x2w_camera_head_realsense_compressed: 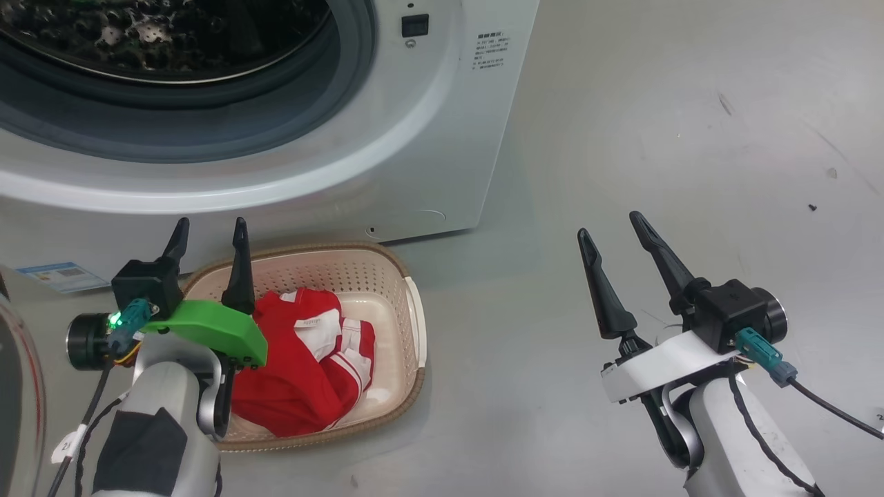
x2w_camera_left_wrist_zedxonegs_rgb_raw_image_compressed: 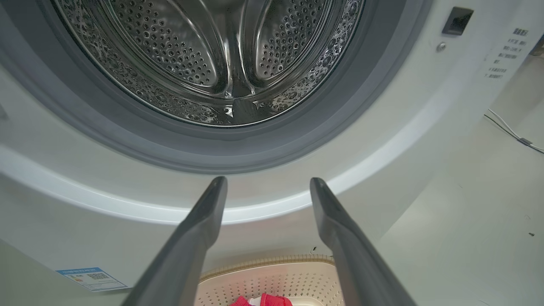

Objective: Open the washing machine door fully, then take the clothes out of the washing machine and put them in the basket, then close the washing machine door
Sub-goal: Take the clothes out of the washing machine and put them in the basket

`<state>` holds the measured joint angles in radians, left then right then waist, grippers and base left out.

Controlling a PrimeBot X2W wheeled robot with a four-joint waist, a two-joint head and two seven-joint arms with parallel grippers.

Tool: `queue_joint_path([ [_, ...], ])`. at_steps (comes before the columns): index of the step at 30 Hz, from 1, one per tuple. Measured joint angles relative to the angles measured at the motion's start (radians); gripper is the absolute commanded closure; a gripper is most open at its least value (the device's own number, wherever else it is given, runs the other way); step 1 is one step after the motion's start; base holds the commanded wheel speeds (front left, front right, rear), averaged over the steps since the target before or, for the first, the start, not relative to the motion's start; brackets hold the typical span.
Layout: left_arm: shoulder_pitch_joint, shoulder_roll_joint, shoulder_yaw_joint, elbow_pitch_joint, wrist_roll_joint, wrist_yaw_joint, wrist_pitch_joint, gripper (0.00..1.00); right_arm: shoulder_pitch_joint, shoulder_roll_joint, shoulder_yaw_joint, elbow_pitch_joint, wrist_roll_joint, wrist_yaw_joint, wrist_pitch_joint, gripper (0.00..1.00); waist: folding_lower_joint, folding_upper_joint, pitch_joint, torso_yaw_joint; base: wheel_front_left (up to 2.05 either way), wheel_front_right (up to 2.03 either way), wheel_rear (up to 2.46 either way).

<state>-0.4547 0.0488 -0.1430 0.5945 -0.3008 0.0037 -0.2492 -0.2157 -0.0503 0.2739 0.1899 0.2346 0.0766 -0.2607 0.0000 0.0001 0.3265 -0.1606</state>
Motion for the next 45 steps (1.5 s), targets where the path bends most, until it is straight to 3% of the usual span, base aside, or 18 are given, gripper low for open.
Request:
queue_joint_path([
  [18, 0.159, -0.002, -0.020, -0.251, 0.021, 0.023, -0.003, 0.00, 0.072, -0.004, -0.020, 0.025, -0.009, 0.000, 0.000, 0.00, 0.0000, 0.0000, -0.153, 0.064, 0.00, 0.00, 0.00],
  [45, 0.540, 0.001, -0.054, -0.457, 0.021, 0.071, 0.024, 0.00, 0.211, -0.002, -0.037, 0.034, -0.017, -0.010, 0.000, 0.00, -0.0001, 0.0000, -0.305, 0.092, 0.00, 0.00, 0.00],
])
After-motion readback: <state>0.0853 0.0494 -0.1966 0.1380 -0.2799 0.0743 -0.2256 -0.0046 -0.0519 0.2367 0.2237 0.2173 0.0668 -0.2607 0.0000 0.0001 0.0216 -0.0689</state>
